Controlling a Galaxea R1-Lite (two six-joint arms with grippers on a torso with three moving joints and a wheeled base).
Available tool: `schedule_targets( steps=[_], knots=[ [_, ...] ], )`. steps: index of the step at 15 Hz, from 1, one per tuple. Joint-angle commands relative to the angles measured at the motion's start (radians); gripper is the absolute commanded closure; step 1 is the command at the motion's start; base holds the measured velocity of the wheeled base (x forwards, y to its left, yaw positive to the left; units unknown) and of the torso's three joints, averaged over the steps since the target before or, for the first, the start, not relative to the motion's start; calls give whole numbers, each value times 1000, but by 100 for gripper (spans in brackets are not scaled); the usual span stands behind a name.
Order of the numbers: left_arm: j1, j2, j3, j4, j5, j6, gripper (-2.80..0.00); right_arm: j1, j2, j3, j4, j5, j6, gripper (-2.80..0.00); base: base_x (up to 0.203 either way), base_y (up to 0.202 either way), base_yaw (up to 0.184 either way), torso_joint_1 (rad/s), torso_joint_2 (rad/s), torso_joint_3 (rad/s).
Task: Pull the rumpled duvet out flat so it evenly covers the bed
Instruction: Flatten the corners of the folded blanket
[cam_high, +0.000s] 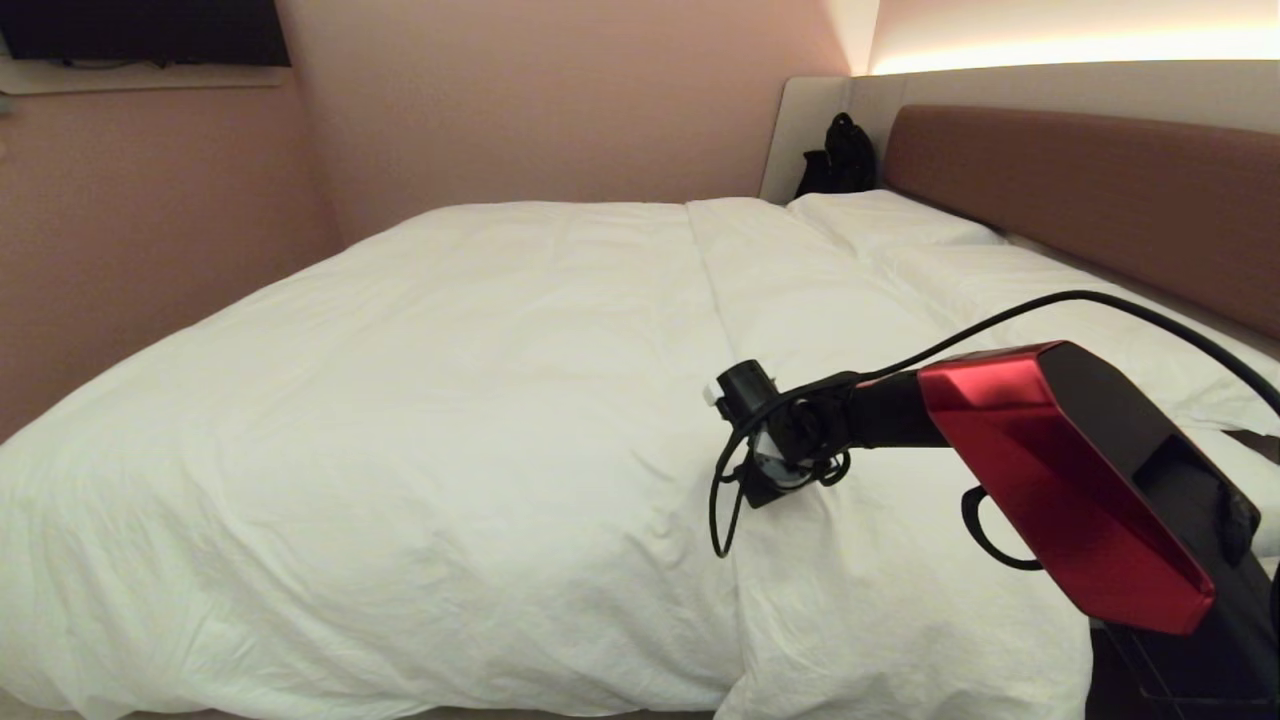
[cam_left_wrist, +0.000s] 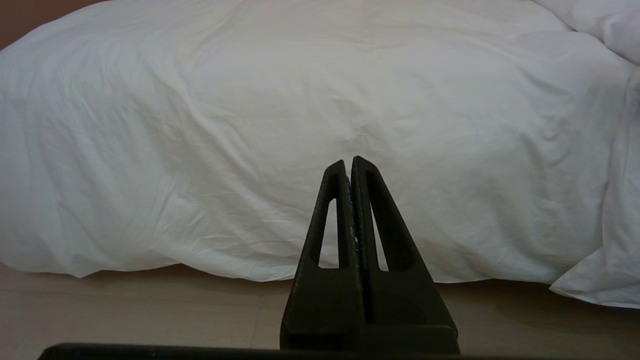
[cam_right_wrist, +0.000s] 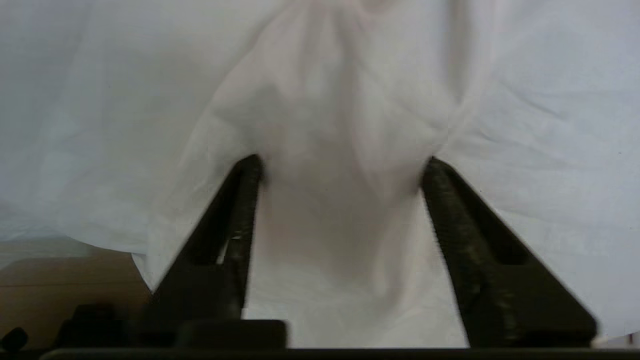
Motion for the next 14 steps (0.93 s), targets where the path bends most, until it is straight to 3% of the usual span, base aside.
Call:
schedule_targets(
  steps=[1,12,14],
  knots=[
    [0,0,-1,0,0,0,0,0,-4,-1,3,-2,0,0,0,0,0,0,0,0],
    [0,0,-1,0,0,0,0,-1,-21,5,22,5,2,0,0,0,0,0,0,0],
    [0,0,-1,0,0,0,0,-1,-40,5,60,65,18,0,0,0,0,0,0,0]
  ],
)
